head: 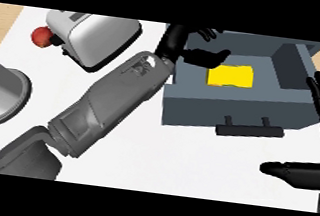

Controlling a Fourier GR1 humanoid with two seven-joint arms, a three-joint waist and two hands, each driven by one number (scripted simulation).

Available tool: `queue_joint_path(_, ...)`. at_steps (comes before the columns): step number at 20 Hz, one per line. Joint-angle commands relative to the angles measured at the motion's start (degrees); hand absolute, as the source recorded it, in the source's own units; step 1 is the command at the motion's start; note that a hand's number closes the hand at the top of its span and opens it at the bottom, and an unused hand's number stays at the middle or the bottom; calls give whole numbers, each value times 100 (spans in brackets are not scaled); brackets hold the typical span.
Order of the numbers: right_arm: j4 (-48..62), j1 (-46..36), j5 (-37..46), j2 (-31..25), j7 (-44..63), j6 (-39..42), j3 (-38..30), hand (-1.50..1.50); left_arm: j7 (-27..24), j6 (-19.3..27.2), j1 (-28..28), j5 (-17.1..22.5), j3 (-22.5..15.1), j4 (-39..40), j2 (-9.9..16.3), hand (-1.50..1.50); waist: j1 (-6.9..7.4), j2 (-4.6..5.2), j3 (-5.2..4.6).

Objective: Pick up the cup, place it into the drawer and close the drawer

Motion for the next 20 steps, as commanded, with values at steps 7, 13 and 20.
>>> queue_joint_path(7, -431, -114, -241, -62, 476, 3, -36, -150, 178, 768, 129, 250, -868, -353, 0, -150, -22, -24, -6)
queue_joint_path(13, -137, -77, -1320, -4, 374, 671, -51, -150, -534, 778, -84, 551, -538, -372, 0, -150, 15, -10, -3)
queue_joint_path(20, -770, 303, -782, -664, 366, 1120, -20, 150, -493, 444, -151, 728, -69, -619, 122, -150, 362, -105, -8)
